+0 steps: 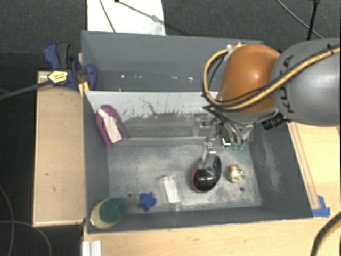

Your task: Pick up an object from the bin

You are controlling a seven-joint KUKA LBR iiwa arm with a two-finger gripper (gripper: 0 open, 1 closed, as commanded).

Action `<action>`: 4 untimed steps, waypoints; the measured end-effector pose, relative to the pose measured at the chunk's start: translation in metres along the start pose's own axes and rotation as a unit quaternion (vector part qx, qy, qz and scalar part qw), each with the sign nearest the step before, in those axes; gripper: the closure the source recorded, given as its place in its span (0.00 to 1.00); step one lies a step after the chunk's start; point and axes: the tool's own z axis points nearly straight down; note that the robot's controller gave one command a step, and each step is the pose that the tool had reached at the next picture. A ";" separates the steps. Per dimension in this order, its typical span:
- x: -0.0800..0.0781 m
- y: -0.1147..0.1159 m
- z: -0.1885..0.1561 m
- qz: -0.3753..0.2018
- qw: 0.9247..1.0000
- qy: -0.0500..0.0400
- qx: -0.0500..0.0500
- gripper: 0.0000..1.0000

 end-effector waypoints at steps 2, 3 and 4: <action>0.074 -0.022 0.096 -0.056 0.998 -0.013 -0.001 0.00; 0.079 -0.024 0.098 -0.054 0.999 -0.004 0.000 1.00; 0.079 -0.024 0.098 -0.054 0.999 -0.004 0.000 0.00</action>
Offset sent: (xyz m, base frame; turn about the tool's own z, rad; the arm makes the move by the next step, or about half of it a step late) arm -0.0603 -0.0577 -0.0326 -0.1220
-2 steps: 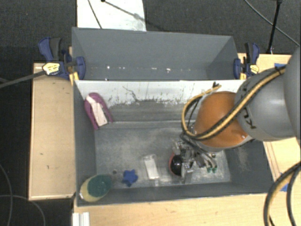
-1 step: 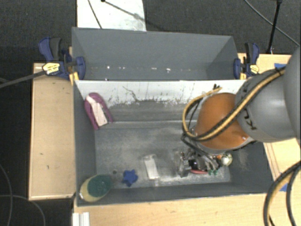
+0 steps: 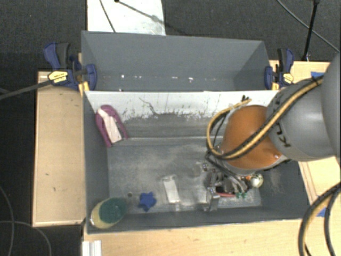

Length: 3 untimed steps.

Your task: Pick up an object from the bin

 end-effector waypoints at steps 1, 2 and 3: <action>0.009 -0.090 -0.046 -0.157 0.988 -0.001 0.002 0.00; 0.004 -0.054 -0.001 -0.154 0.988 -0.005 0.001 0.00; 0.007 -0.055 0.000 -0.152 0.988 -0.001 0.000 1.00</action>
Offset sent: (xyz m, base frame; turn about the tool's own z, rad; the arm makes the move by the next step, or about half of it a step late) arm 0.0001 -0.0883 0.0446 -0.3202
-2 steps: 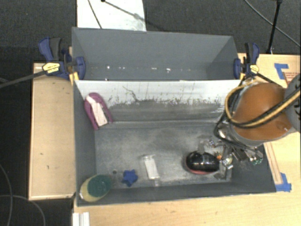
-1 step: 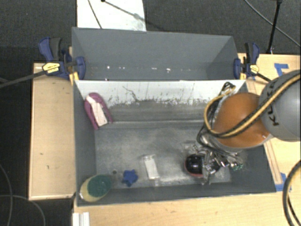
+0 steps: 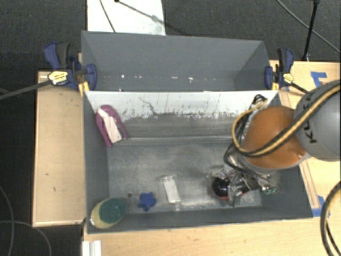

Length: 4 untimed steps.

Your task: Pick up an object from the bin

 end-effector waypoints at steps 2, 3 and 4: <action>-0.021 -0.076 -0.196 0.025 1.000 0.001 0.001 0.00; 0.021 -0.060 -0.098 0.000 1.000 0.005 -0.002 0.00; 0.023 -0.042 -0.017 0.075 0.997 0.002 0.000 0.00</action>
Offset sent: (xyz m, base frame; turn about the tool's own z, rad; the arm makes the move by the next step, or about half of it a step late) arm 0.0480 -0.0609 0.1956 0.0427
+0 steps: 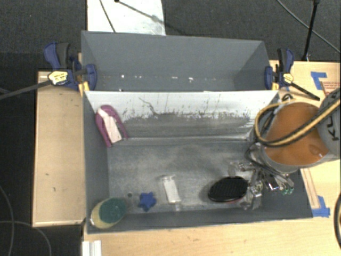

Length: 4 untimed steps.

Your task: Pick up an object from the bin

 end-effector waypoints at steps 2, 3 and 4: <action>-0.022 0.044 0.017 0.022 1.000 0.001 0.000 1.00; -0.077 0.024 0.016 0.080 0.997 -0.003 0.001 1.00; -0.056 -0.042 -0.068 0.075 0.997 -0.004 0.004 1.00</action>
Offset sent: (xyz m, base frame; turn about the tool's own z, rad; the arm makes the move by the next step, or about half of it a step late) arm 0.0089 0.0482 -0.0169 0.0476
